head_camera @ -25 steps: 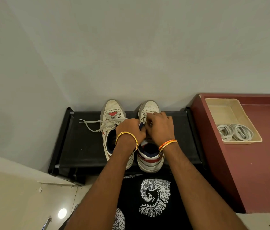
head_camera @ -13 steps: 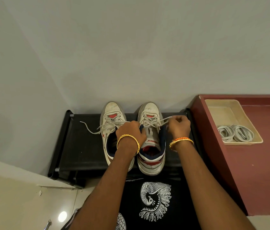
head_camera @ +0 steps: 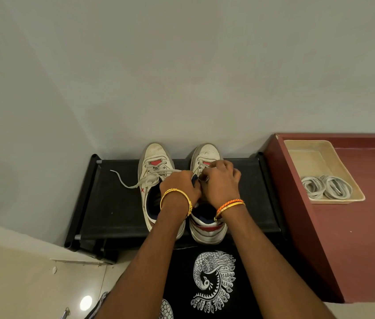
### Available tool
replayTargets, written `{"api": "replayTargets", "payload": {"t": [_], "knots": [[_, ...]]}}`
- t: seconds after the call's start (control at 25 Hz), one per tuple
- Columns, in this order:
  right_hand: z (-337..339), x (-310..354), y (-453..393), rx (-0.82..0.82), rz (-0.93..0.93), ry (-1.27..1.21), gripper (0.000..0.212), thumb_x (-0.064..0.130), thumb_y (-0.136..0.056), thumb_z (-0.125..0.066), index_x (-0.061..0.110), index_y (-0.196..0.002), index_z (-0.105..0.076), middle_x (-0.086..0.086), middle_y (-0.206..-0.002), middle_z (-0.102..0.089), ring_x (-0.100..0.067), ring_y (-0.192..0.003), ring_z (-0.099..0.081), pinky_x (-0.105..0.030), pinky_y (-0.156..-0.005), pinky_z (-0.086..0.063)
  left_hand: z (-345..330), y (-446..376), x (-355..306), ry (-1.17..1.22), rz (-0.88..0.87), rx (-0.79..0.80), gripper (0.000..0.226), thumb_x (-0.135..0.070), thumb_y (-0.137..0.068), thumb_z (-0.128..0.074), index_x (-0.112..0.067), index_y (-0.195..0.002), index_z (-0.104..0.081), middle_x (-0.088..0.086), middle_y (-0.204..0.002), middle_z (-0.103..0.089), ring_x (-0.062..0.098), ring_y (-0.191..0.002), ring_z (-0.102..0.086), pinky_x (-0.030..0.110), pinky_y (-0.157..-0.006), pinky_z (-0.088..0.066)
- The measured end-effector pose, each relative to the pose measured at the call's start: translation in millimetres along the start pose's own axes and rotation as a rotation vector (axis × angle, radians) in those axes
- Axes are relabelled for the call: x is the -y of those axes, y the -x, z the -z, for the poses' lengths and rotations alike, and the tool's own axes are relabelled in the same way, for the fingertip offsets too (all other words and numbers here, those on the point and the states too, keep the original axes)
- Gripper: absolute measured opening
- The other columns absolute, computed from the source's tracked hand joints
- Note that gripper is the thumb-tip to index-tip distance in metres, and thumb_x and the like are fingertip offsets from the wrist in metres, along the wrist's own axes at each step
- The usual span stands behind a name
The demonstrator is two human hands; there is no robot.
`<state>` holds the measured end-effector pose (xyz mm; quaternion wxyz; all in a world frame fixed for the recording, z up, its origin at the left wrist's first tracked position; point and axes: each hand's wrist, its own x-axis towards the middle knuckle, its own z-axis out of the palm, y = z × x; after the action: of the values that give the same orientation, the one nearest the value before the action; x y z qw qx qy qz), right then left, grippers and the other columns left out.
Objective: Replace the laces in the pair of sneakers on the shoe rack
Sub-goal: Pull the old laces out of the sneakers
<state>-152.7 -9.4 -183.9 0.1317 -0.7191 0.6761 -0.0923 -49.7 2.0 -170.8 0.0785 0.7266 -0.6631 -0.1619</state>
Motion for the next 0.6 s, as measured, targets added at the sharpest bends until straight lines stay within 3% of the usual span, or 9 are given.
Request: {"api": "replayTargets", "payload": {"t": [0.12,0.24,0.32,0.4,0.44,0.52,0.6], "knots": [[6.8,-6.6,0.5,-0.129,-0.09,-0.139,0.02,0.025,-0.088,-0.057,0.022,-0.102,-0.07,-0.002,-0.128,-0.049,-0.023,-0.125,-0.035,-0.043,-0.106,-0.02,0.2,0.6,-0.5,-0.008,-0.001,0.004,0.029,-0.037,-0.094,-0.048,-0.015,-0.106,-0.063,0.007,-0.102,-0.067,0.026,-0.095,-0.061,0.032,-0.075,-0.046],[26.5,-23.2,3.4,-0.317,-0.277,-0.42,0.008,0.022,-0.083,-0.062,0.018,-0.083,-0.069,-0.003,-0.107,-0.061,-0.022,-0.105,-0.053,-0.042,-0.099,-0.037,0.5,0.4,-0.9,-0.013,0.003,0.007,0.03,-0.039,-0.094,-0.048,-0.015,-0.107,-0.063,0.007,-0.103,-0.067,0.025,-0.095,-0.061,0.032,-0.075,-0.047],[38.4,-36.4,2.9,-0.36,-0.494,-0.896,0.01,0.016,-0.085,-0.06,0.013,-0.077,-0.063,-0.007,-0.092,-0.067,-0.022,-0.087,-0.06,-0.043,-0.09,-0.049,0.7,0.3,-1.1,-0.013,0.006,0.002,0.031,-0.039,-0.094,-0.048,-0.016,-0.108,-0.063,0.006,-0.103,-0.067,0.025,-0.095,-0.062,0.032,-0.076,-0.047],[46.9,-45.4,2.5,-0.275,-0.692,-1.487,0.013,0.01,-0.09,-0.052,0.01,-0.079,-0.059,-0.011,-0.089,-0.069,-0.021,-0.082,-0.065,-0.038,-0.082,-0.055,0.0,-0.1,-1.4,-0.009,0.012,0.008,0.032,-0.04,-0.094,-0.048,-0.016,-0.109,-0.063,0.006,-0.103,-0.067,0.025,-0.095,-0.062,0.032,-0.077,-0.048],[47.7,-47.6,2.9,-0.222,-0.726,-1.67,0.016,0.009,-0.092,-0.048,0.009,-0.081,-0.058,-0.011,-0.087,-0.069,-0.021,-0.08,-0.066,-0.033,-0.076,-0.055,-0.3,-0.3,-1.7,-0.011,0.013,0.012,0.032,-0.04,-0.094,-0.048,-0.016,-0.109,-0.063,0.007,-0.103,-0.067,0.025,-0.095,-0.062,0.032,-0.077,-0.048],[42.7,-44.9,1.6,-0.175,-0.679,-1.69,0.018,0.009,-0.093,-0.048,0.01,-0.078,-0.057,-0.007,-0.075,-0.065,-0.019,-0.07,-0.062,-0.029,-0.066,-0.052,-0.1,-0.3,-2.0,-0.014,0.013,0.012,0.032,-0.04,-0.094,-0.048,-0.016,-0.109,-0.063,0.007,-0.103,-0.068,0.025,-0.095,-0.062,0.032,-0.078,-0.049],[32.4,-34.2,0.0,-0.203,-0.44,-1.26,0.015,0.011,-0.089,-0.055,0.012,-0.076,-0.062,-0.003,-0.07,-0.062,-0.017,-0.067,-0.057,-0.03,-0.063,-0.049,0.5,0.0,-1.7,-0.012,0.013,0.011,0.032,-0.04,-0.094,-0.048,-0.016,-0.11,-0.063,0.007,-0.103,-0.068,0.025,-0.095,-0.062,0.033,-0.078,-0.049]]}}
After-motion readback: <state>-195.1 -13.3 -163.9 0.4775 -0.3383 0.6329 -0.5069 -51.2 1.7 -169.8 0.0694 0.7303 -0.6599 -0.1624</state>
